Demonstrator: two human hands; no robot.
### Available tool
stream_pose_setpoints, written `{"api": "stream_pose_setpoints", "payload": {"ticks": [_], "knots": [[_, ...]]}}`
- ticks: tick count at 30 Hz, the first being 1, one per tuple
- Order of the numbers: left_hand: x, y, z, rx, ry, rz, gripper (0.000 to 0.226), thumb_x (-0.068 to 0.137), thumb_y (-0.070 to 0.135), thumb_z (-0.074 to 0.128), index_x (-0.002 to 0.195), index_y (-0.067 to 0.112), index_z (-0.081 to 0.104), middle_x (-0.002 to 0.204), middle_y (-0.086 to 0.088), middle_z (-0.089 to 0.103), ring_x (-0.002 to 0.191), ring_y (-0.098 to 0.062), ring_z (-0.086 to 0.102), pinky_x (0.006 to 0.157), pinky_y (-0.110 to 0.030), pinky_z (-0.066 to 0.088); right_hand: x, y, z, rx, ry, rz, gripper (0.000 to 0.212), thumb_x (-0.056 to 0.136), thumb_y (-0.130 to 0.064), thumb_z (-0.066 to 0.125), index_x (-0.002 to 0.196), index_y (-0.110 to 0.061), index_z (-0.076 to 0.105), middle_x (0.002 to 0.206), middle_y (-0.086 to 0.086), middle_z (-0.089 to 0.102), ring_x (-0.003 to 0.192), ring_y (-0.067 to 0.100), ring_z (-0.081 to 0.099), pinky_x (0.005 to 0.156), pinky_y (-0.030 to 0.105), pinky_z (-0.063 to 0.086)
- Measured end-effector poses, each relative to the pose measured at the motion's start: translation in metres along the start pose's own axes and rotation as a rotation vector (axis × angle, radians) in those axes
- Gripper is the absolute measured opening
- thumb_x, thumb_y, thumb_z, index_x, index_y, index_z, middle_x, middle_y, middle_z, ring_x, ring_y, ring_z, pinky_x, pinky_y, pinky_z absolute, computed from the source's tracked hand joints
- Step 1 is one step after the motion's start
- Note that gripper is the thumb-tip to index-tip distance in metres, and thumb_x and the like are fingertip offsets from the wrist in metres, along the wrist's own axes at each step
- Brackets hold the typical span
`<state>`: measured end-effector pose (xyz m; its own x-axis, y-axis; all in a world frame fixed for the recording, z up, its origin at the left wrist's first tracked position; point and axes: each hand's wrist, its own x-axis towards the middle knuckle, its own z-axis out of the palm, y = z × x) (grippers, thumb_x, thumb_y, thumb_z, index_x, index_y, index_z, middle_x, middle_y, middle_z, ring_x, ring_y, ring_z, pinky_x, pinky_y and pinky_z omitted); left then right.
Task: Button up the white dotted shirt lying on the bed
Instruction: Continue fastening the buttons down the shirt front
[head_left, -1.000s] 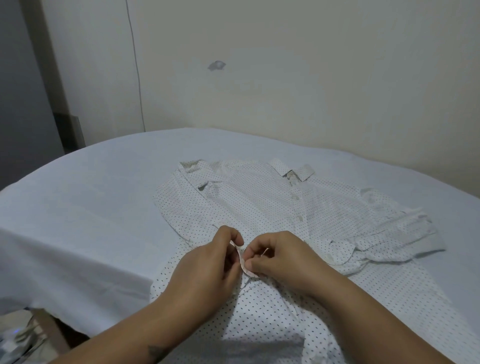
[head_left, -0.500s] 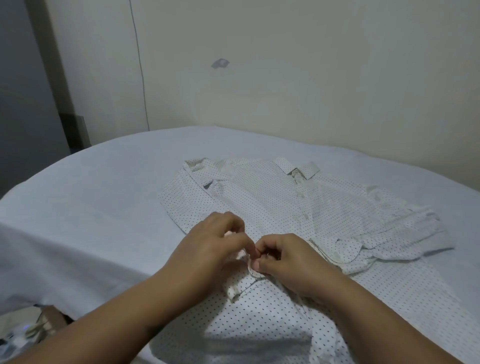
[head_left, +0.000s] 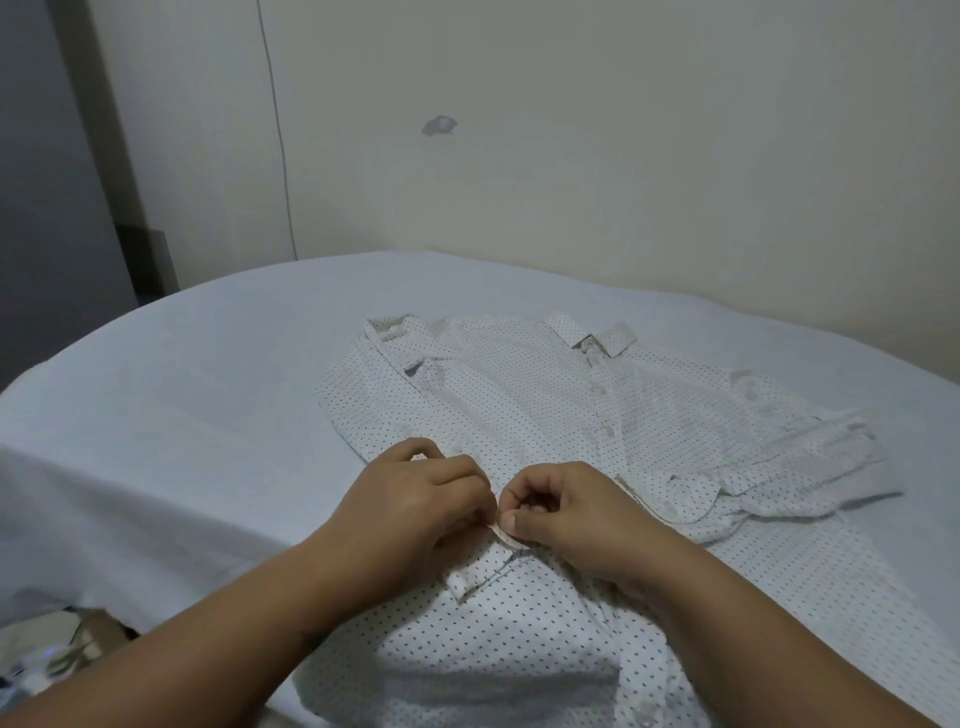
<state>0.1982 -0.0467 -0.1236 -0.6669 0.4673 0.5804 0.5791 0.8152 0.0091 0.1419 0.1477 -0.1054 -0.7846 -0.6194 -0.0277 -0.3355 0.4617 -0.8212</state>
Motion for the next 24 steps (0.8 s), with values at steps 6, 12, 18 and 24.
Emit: {"api": "stream_pose_setpoints", "payload": {"ticks": [6, 12, 18, 24], "knots": [[-0.002, 0.001, 0.002, 0.047, 0.123, 0.032, 0.01, 0.08, 0.025, 0.071, 0.078, 0.016, 0.067, 0.078, 0.004, 0.068, 0.057, -0.02, 0.06, 0.049, -0.029, 0.049, 0.001, -0.01, -0.005, -0.115, -0.008, -0.02, 0.011, 0.087, -0.031, 0.068, 0.076, -0.027, 0.067, 0.061, -0.013, 0.061, 0.055, 0.0, 0.053, 0.056, 0.013, 0.043], [0.003, 0.005, 0.003, 0.224, 0.269, 0.0, 0.014, 0.075, 0.021, 0.072, 0.066, 0.018, 0.062, 0.061, 0.003, 0.057, 0.041, -0.02, 0.041, 0.04, -0.029, 0.038, 0.007, -0.02, -0.003, 0.029, 0.047, 0.08, 0.013, 0.085, -0.025, 0.066, 0.072, -0.023, 0.068, 0.053, -0.015, 0.055, 0.054, 0.005, 0.048, 0.061, 0.026, 0.04], [0.014, 0.011, -0.002, 0.39, 0.346, 0.063, 0.02, 0.066, 0.007, 0.073, 0.058, 0.014, 0.057, 0.053, 0.0, 0.047, 0.041, -0.019, 0.037, 0.04, -0.03, 0.036, 0.02, -0.039, 0.003, 0.131, 0.097, 0.275, 0.017, 0.072, -0.016, 0.061, 0.062, -0.016, 0.048, 0.067, 0.008, 0.043, 0.064, 0.022, 0.036, 0.065, 0.039, 0.029], [0.011, 0.001, -0.01, 0.377, 0.262, 0.224, 0.017, 0.081, 0.011, 0.069, 0.065, 0.015, 0.064, 0.061, 0.001, 0.056, 0.047, -0.017, 0.048, 0.062, -0.03, 0.047, 0.022, -0.039, -0.003, 0.343, 0.066, 0.427, 0.026, 0.075, -0.011, 0.064, 0.052, -0.015, 0.052, 0.046, -0.001, 0.048, 0.033, 0.009, 0.038, 0.037, 0.019, 0.031]]}}
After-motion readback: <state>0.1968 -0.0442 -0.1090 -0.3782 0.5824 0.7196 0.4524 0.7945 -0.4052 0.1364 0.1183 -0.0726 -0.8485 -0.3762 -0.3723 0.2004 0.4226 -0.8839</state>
